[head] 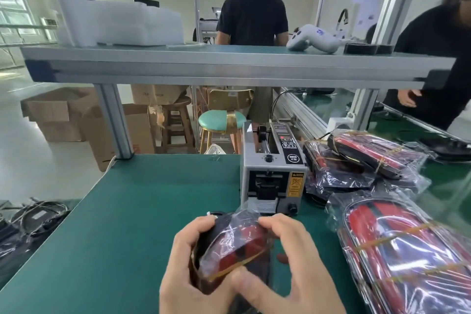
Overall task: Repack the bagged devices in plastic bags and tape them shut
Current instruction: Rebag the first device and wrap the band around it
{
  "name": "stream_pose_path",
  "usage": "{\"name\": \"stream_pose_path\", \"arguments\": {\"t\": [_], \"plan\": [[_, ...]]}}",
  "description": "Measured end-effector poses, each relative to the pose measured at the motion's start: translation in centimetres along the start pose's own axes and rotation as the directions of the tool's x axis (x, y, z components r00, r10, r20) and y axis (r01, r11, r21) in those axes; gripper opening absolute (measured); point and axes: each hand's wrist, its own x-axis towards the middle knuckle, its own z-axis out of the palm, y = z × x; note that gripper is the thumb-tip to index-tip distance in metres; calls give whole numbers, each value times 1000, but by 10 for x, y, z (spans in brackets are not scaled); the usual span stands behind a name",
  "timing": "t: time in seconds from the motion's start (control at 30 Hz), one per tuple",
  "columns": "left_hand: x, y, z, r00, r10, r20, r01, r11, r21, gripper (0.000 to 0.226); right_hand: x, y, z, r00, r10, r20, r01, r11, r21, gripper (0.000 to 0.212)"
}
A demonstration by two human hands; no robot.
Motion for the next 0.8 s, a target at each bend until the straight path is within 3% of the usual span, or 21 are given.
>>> {"name": "stream_pose_path", "arguments": {"t": [0.07,0.13,0.2,0.23,0.27,0.3,0.33,0.4,0.43,0.47,0.53,0.6,0.63,0.73,0.8], "plan": [[-8,7,13,987,96,-133,-87,994,69,51,-2,-2,3,998,26,58,-33,993,111,73],[-5,9,16,981,147,-126,-119,970,211,46,-1,-6,1,992,85,95,-108,955,277,91],[-13,15,19,990,126,65,-141,929,342,81,0,-8,0,986,100,132,-136,945,296,100],[-21,20,22,991,110,71,-128,926,356,98,0,-8,0,988,86,131,-120,952,282,98],[-22,22,29,986,165,12,-158,918,365,99,1,-6,-1,990,75,123,-107,952,286,94],[-18,21,27,974,225,29,-215,875,434,86,3,-4,-5,989,73,127,-109,946,307,89],[-7,20,19,956,232,177,-292,789,541,66,5,0,-9,986,71,152,-118,937,328,85],[-10,36,8,932,328,155,-361,882,302,25,10,5,-17,969,38,244,-127,926,357,78],[-3,34,-11,933,326,152,-357,891,281,21,13,7,-22,954,17,299,-132,920,368,75],[7,32,-19,947,296,126,-319,916,244,26,15,9,-24,939,-7,345,-132,917,377,75],[23,27,-21,995,28,96,-32,999,43,40,19,14,-28,919,-58,390,-121,900,419,76],[34,24,-13,955,-150,257,176,981,-79,47,24,17,-30,904,-88,418,-132,873,469,80],[37,23,-12,926,-185,329,239,962,-130,40,26,17,-31,894,-91,438,-154,857,492,83],[44,21,-9,915,-227,332,304,931,-200,11,30,16,-32,852,-106,512,-235,797,556,87],[47,21,-5,930,-248,270,308,928,-208,14,32,13,-32,832,-112,543,-248,800,546,82]]}}
